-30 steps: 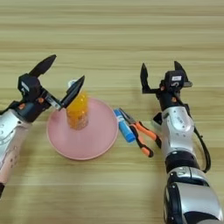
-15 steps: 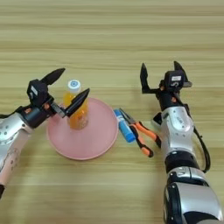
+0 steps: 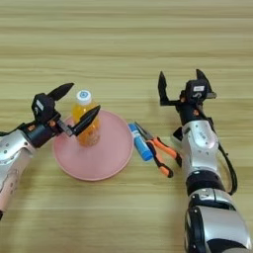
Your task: Move the objects on the table
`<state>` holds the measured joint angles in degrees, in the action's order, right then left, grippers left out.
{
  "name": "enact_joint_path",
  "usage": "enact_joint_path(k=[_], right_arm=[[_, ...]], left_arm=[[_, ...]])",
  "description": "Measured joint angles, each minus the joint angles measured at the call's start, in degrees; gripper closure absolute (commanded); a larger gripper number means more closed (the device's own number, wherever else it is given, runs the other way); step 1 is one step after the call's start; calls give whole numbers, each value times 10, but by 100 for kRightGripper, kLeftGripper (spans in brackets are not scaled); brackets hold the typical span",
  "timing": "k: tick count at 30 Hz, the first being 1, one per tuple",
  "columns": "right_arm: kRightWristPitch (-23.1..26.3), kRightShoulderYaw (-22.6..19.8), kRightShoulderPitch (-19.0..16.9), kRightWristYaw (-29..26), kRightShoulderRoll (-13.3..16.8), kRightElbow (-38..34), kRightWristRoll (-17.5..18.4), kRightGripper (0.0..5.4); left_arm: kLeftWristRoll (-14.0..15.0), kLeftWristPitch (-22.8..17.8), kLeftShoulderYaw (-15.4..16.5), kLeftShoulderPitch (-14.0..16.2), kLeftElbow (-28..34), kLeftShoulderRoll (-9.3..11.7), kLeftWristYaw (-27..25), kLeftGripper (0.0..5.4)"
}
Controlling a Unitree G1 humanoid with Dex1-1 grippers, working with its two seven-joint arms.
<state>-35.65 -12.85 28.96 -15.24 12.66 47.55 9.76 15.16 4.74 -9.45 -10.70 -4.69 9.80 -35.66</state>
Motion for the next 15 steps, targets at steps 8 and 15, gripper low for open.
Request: enact_joint_path(k=[8,15], right_arm=[[0,1,0,1,-2,0,0,4],[0,1,0,2,-2,0,-3,0]], left_arm=[[-7,-26,-1,1,-11,7,-6,0],[-13,-39,-2,1,-23,10,-18,57]])
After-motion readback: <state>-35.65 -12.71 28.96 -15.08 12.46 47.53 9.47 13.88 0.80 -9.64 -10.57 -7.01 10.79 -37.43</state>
